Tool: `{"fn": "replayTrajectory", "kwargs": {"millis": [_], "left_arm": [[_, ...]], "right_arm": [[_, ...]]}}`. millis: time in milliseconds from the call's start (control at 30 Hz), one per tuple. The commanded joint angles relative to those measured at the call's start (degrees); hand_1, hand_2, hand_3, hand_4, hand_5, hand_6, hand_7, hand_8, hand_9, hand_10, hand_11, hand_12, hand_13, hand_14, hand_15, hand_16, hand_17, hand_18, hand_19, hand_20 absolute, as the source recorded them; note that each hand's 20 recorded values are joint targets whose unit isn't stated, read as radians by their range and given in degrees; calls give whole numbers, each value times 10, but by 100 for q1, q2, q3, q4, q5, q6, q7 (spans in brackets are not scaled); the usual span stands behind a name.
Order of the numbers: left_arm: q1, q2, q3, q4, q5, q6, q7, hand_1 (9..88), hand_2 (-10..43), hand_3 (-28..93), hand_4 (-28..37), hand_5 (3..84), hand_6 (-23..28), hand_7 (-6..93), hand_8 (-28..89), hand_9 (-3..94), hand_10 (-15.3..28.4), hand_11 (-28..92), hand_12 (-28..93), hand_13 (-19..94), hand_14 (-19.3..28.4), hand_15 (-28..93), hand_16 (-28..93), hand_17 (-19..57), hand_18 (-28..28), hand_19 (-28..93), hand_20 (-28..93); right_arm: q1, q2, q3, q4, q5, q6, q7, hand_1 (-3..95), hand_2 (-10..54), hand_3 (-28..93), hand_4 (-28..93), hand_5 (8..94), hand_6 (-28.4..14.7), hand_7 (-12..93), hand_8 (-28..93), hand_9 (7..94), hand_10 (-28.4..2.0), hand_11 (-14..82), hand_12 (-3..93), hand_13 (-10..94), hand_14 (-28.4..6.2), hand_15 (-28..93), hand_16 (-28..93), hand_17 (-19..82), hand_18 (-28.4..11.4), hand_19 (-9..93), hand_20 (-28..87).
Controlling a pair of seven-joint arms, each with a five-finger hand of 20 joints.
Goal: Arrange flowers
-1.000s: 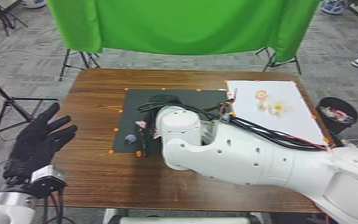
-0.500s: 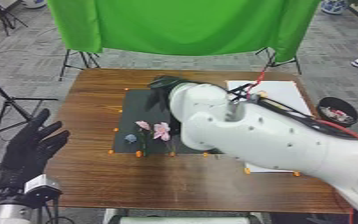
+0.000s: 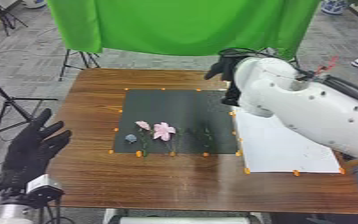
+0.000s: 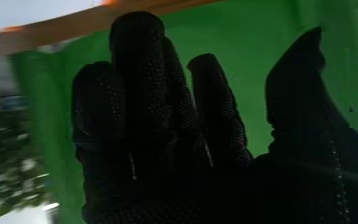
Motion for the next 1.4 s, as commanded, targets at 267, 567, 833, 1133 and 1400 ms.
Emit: {"fn": "replayTrajectory", "kwargs": {"millis": [267,567,833,1133,1400], "left_arm": [[-166,-196,67,0,105,-60,-186,288,71,616,-207,322,78,64,-69,277,189,233,111,195,278,556,-121,-86,284,525,-1],[-222,-206,78,31,103,-113,-187,288,71,615,-207,322,78,65,-69,277,189,233,112,195,278,555,-121,-86,284,524,-1],[-302,-124,126,65,109,-130,-246,288,71,616,-207,322,78,65,-69,277,188,233,113,195,278,555,-121,-87,284,524,0],[-303,-183,127,64,127,-154,-278,288,72,617,-208,321,78,67,-69,276,189,234,112,195,278,557,-122,-88,284,523,-1],[-268,-146,116,53,89,-130,-221,287,73,618,-207,319,78,69,-69,273,190,237,112,191,279,564,-123,-91,284,525,0]], "right_arm": [[-584,750,405,542,214,-389,729,286,52,754,-221,522,-50,112,-92,609,-197,149,144,680,-144,578,108,455,-167,932,39],[-902,623,660,807,225,-545,684,286,52,758,-222,526,-44,117,-94,616,-199,150,144,684,-145,585,106,457,-168,932,52],[-940,634,603,726,73,-453,665,287,52,762,-224,522,-36,114,-96,619,-198,155,146,686,-144,599,108,458,-170,932,65],[-986,451,593,838,141,-692,844,292,53,758,-225,534,-33,115,-97,644,-196,165,148,700,-138,615,112,468,-173,932,84],[-1018,498,584,841,54,-683,966,297,53,756,-224,541,-36,112,-96,656,-195,171,147,707,-137,615,112,477,-176,932,91]]}}
